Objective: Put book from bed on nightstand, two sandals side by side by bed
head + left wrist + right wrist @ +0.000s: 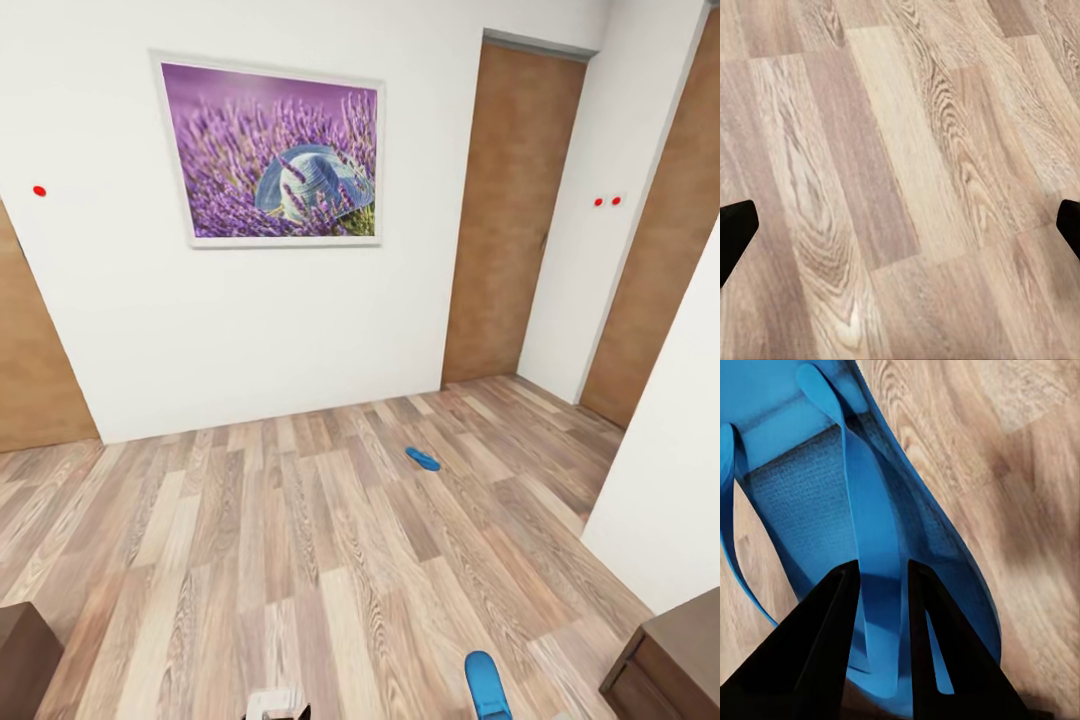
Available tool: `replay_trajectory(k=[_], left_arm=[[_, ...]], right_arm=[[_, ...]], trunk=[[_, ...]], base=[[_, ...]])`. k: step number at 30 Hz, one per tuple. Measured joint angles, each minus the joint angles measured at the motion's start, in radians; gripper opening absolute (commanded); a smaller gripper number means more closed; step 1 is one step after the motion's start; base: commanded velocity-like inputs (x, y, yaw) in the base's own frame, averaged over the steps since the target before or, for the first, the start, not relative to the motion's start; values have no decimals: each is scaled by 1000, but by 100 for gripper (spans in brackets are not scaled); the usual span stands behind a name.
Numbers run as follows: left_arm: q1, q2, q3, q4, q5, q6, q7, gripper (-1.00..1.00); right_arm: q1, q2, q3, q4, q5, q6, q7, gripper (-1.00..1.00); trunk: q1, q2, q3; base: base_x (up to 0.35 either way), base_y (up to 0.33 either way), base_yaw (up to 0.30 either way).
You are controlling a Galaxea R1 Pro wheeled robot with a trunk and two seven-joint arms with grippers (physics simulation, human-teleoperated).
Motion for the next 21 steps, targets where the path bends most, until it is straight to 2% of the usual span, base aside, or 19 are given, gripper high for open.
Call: replay_trajectory(k=[9,16,21], left_arm=[[0,0,0,0,0,0,0,100],[0,0,0,1,0,0,0,100],[0,0,0,0,0,0,0,100]], right_arm=[[0,0,0,0,0,0,0,-100],[0,0,0,0,0,0,1,-100],[0,0,0,0,0,0,1,-100]], trunk=[[0,0,0],[0,0,0],[0,0,0]], base=[[330,0,-9],[330,0,-202],[330,0,-52]])
